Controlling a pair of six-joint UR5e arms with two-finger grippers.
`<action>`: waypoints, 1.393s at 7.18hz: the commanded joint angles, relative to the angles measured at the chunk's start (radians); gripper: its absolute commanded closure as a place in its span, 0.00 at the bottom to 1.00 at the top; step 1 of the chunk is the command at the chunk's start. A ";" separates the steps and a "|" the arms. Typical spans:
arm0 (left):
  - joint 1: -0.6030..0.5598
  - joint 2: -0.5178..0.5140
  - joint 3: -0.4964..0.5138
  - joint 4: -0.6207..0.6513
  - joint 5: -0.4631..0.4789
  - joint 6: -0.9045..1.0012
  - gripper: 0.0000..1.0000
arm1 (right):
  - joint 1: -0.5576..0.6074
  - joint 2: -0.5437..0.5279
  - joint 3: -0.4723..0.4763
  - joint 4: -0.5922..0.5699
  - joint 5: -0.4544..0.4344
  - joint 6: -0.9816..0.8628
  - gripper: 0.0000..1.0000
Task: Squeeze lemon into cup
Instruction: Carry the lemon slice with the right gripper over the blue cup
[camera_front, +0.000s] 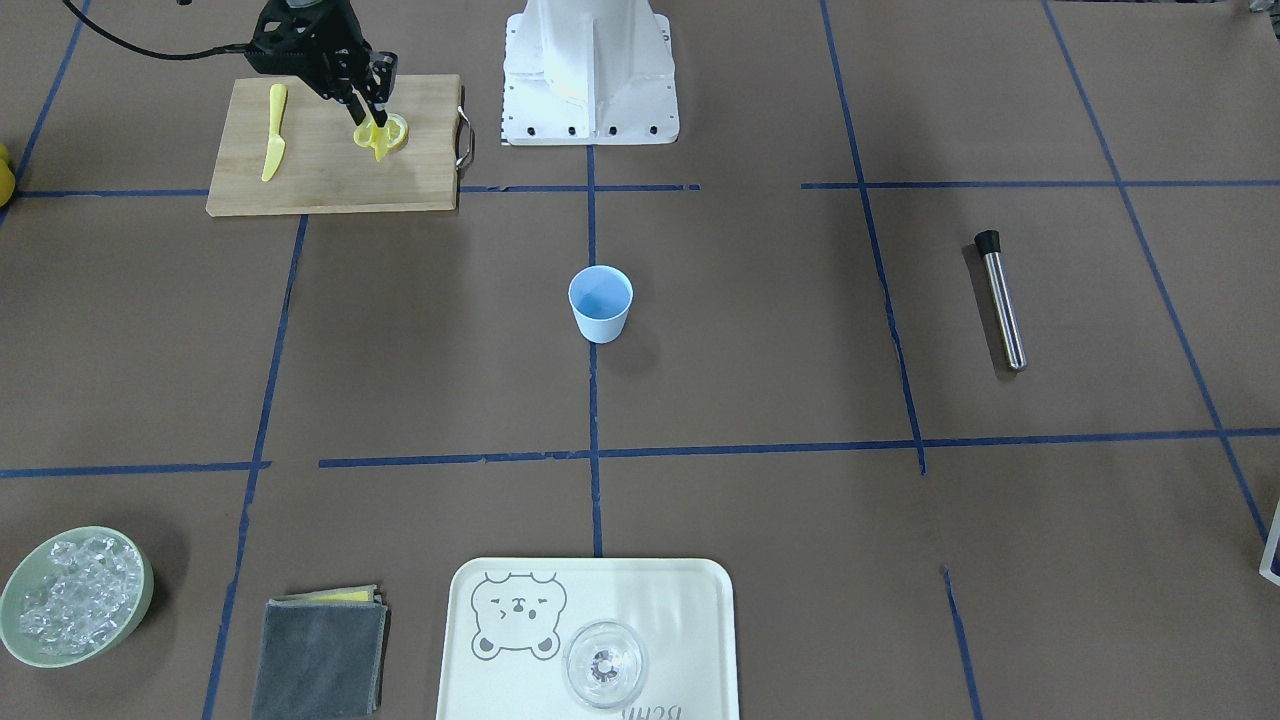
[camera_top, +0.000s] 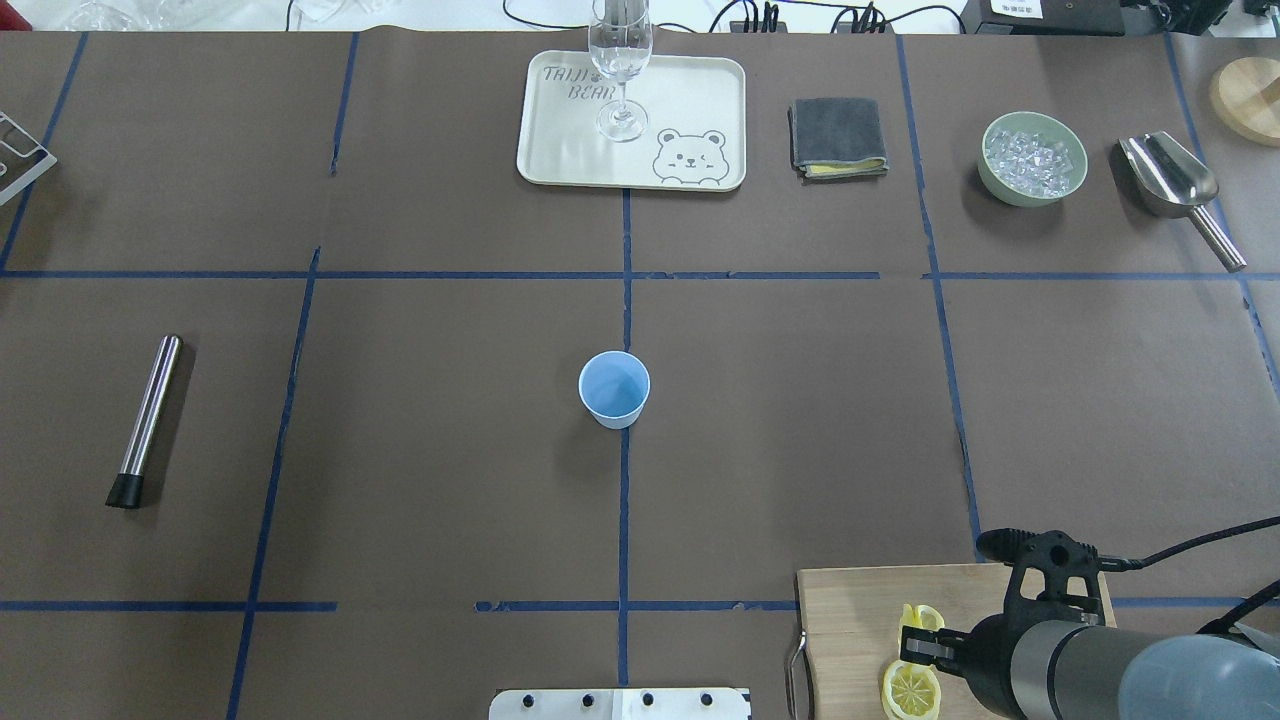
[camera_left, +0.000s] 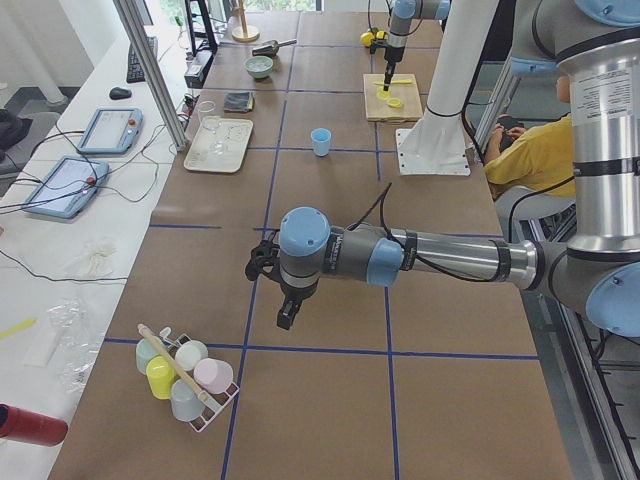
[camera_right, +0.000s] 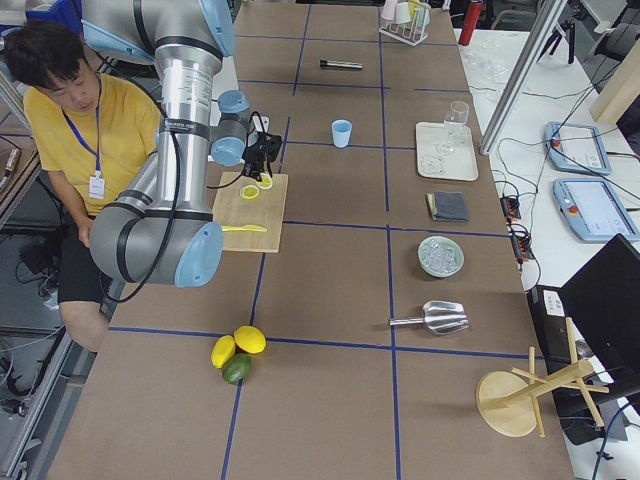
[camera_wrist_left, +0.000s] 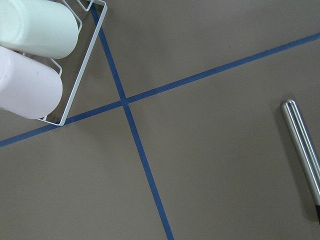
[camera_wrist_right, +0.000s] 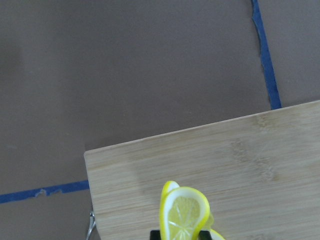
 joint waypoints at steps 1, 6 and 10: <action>0.000 0.009 -0.003 0.000 0.000 0.000 0.00 | 0.045 0.007 0.017 0.000 0.003 -0.001 0.66; 0.000 0.011 -0.001 0.000 0.000 0.000 0.00 | 0.227 0.283 0.005 -0.182 0.164 -0.006 0.66; 0.000 0.012 0.002 0.000 0.000 0.002 0.00 | 0.373 0.675 -0.213 -0.318 0.238 -0.015 0.67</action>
